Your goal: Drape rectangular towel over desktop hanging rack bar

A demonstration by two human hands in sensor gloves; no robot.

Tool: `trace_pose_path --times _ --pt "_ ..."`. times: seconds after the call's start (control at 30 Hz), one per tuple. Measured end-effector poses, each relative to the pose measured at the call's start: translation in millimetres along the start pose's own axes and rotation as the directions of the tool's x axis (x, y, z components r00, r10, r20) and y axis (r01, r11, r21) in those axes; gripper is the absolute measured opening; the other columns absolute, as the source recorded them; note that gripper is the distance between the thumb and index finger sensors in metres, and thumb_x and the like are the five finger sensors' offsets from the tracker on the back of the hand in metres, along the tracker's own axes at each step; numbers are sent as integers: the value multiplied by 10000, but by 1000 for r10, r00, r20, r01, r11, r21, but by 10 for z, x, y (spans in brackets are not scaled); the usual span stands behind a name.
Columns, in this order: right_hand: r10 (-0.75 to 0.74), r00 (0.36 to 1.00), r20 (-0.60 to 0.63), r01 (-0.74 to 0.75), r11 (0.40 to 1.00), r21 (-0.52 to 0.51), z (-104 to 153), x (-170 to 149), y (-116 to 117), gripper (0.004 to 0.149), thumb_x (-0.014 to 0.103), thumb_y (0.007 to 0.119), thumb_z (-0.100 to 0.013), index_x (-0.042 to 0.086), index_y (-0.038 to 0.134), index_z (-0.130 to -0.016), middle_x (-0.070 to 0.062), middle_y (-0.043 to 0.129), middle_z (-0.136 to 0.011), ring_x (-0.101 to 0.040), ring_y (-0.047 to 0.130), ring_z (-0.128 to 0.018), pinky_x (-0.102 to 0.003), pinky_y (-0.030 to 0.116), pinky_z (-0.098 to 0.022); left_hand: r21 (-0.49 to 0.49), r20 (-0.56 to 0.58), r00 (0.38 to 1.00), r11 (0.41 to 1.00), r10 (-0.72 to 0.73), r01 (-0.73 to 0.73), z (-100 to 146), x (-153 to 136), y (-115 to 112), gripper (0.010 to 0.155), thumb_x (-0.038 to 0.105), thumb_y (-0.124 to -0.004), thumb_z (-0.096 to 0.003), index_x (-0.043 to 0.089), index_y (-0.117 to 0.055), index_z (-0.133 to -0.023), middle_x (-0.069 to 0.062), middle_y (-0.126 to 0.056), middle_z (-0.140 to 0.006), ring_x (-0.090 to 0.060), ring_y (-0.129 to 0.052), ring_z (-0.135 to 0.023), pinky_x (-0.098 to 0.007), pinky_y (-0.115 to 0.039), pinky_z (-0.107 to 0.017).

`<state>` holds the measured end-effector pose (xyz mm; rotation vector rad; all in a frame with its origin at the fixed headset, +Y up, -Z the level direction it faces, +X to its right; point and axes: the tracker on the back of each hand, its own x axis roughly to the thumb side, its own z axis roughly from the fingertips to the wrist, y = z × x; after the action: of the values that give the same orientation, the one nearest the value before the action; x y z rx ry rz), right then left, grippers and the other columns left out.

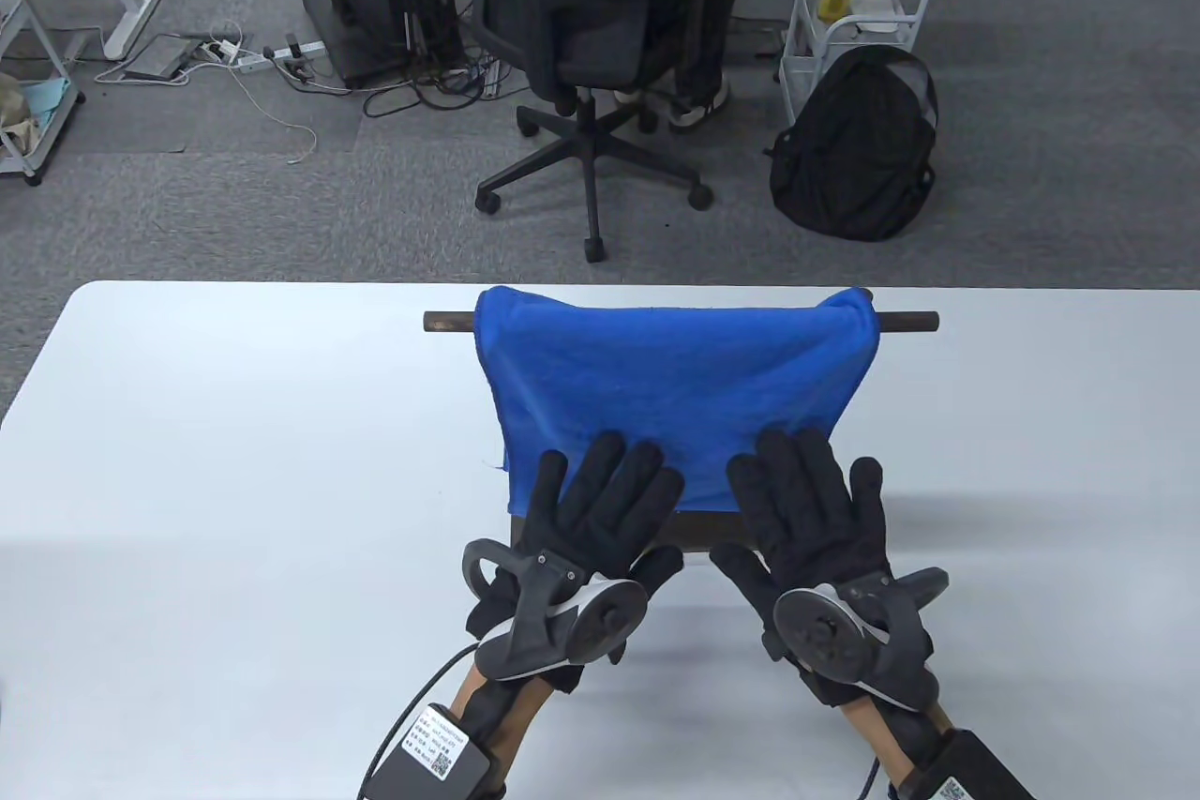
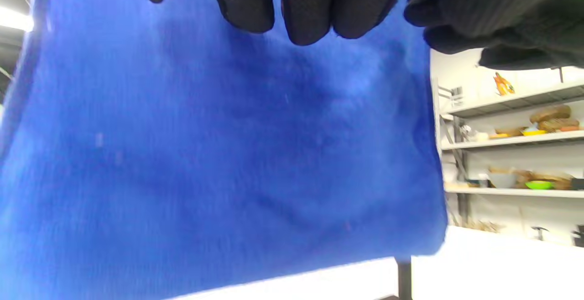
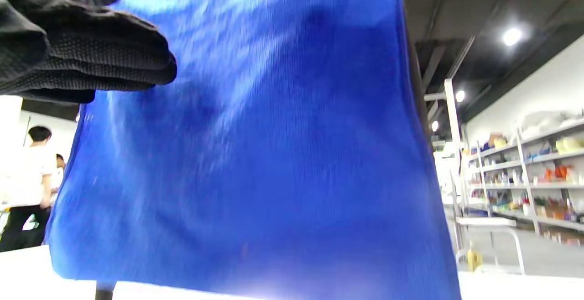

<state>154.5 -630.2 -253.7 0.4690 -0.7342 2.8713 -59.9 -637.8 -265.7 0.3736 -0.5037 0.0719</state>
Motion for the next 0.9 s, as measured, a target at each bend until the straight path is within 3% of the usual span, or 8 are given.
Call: trace_pose_path --times 0.13,0.27,0.47,0.73,0.9 --pt "32 999 14 -34 991 127 125 -2 222 785 632 672 -433 337 306 -1061 19 316 -1222 -355 397 -1133 -675 378 -719 -79 36 999 997 7 -4 116 53 -269 685 659 -618 -453 403 -533 -1082 79 -554 -1215 -297 -557 -1157 -596 -507 -778" --pt "47 999 18 -50 971 233 194 2 407 807 640 656 -432 330 252 -1057 15 266 -1221 -366 339 -1133 -678 361 -717 -124 45 998 992 37 -31 177 69 -367 702 663 -607 -451 391 -502 -1089 68 -517 -1220 -308 -529 -1157 -603 -491 -773" --pt "54 999 -3 -47 894 446 302 21 646 865 661 614 -428 306 101 -1027 1 134 -1208 -386 203 -1120 -691 306 -712 -253 51 996 965 80 -65 255 158 -493 748 669 -587 -454 359 -407 -1111 11 -402 -1237 -344 -434 -1162 -630 -437 -764" --pt "65 997 -29 -41 862 505 298 -46 738 879 666 608 -422 308 61 -1010 0 76 -1194 -394 124 -1102 -698 266 -705 -450 38 999 893 34 -14 264 196 -739 814 681 -550 -451 322 -230 -1107 -31 -223 -1231 -394 -297 -1153 -666 -358 -747" --pt "58 998 -29 -35 858 512 292 -56 733 880 669 610 -420 314 63 -1011 3 69 -1191 -397 110 -1097 -699 258 -703 -428 46 999 903 4 16 256 206 -728 819 692 -542 -447 339 -192 -1098 -35 -188 -1226 -394 -273 -1153 -665 -348 -748"
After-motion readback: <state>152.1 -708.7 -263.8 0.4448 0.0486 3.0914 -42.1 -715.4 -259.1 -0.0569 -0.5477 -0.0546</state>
